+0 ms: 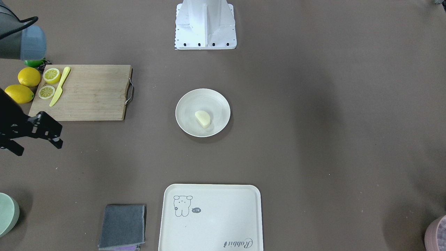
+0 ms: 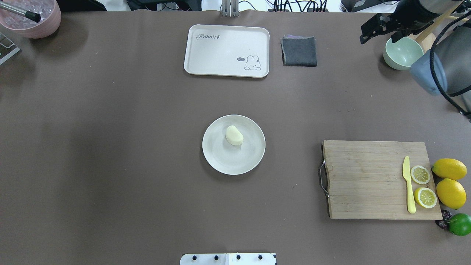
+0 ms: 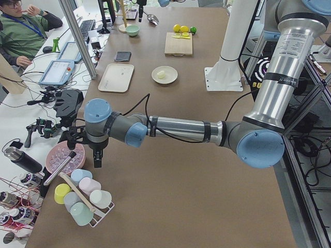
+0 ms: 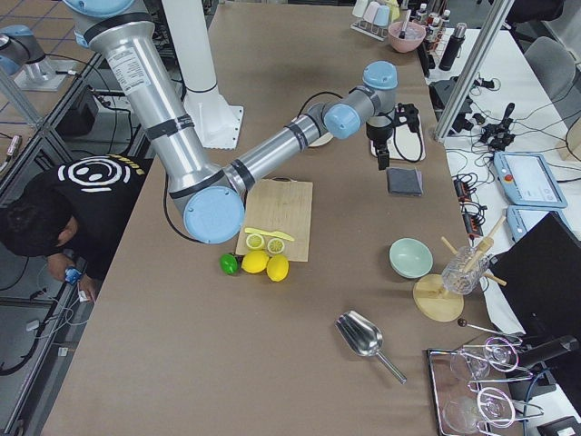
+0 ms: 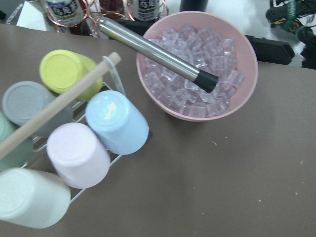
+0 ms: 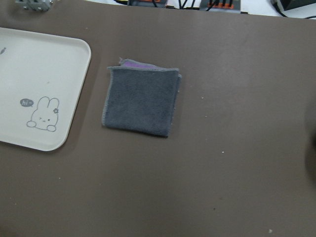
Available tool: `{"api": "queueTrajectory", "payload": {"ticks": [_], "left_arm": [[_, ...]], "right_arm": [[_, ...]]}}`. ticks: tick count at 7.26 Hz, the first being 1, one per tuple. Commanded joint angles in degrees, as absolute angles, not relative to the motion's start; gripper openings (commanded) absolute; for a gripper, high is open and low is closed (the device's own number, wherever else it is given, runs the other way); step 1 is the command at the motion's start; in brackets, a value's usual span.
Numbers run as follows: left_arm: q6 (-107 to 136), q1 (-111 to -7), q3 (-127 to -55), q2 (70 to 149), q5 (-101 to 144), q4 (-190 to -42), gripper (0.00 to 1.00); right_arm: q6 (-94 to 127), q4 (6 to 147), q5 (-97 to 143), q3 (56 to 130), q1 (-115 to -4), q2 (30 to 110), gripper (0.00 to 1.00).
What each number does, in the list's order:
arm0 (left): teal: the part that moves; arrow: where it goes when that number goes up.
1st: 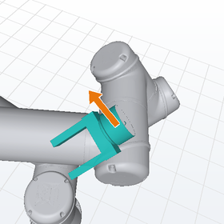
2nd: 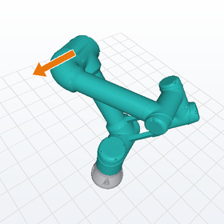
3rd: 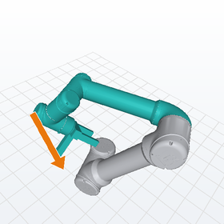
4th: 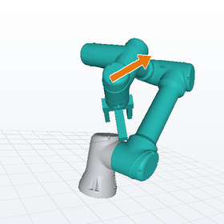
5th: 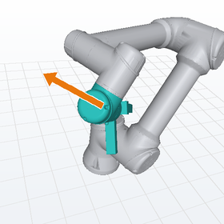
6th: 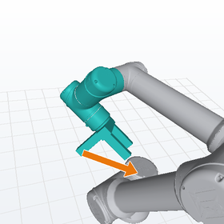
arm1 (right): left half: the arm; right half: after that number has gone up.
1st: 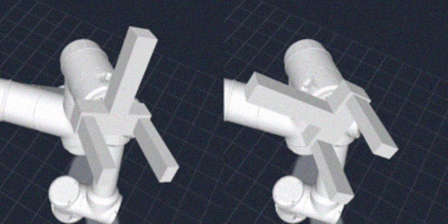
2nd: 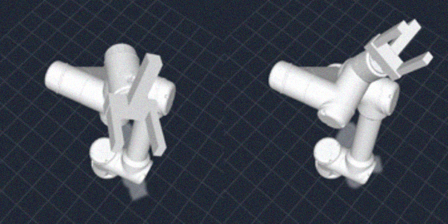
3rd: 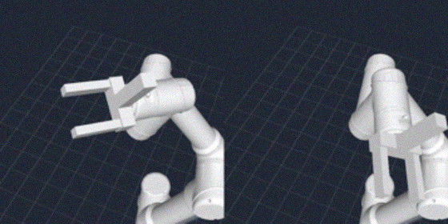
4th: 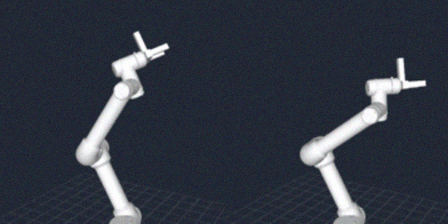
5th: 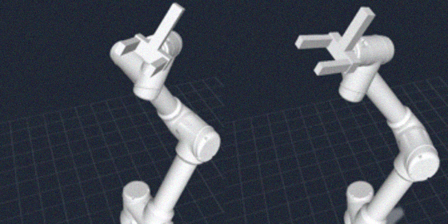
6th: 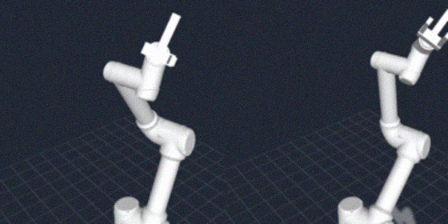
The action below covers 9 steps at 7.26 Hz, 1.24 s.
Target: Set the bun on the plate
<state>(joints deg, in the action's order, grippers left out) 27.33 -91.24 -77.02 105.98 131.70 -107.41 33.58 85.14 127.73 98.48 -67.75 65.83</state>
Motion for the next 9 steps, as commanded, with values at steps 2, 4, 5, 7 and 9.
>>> {"api": "queueTrajectory", "payload": {"ticks": [2, 4, 5, 7, 9], "left_arm": [[27.16, -91.93, -74.44, 104.94, 132.27, -107.05, 0.98], [27.07, -90.88, -74.71, 105.73, 132.19, -107.75, 0.98], [26.64, -90.62, -74.79, 105.82, 132.19, -107.93, 0.98], [20.41, -89.91, -74.79, 105.73, 132.27, -107.67, 0.98], [20.57, -89.13, -74.97, 105.82, 132.45, -107.75, 0.98]], "right_arm": [[24.97, 85.08, 128.24, 98.09, -72.59, 73.2, 1.0], [19.21, 84.99, 128.23, 97.91, -74.87, 76.8, 1.0], [15.85, 85.43, 128.41, 97.82, -76.27, 77.95, 1.0], [15.65, 84.99, 128.32, 97.47, -77.42, 79.62, 1.0], [13.73, 84.46, 128.23, 95.2, -79.09, 80.24, 1.0]]}}
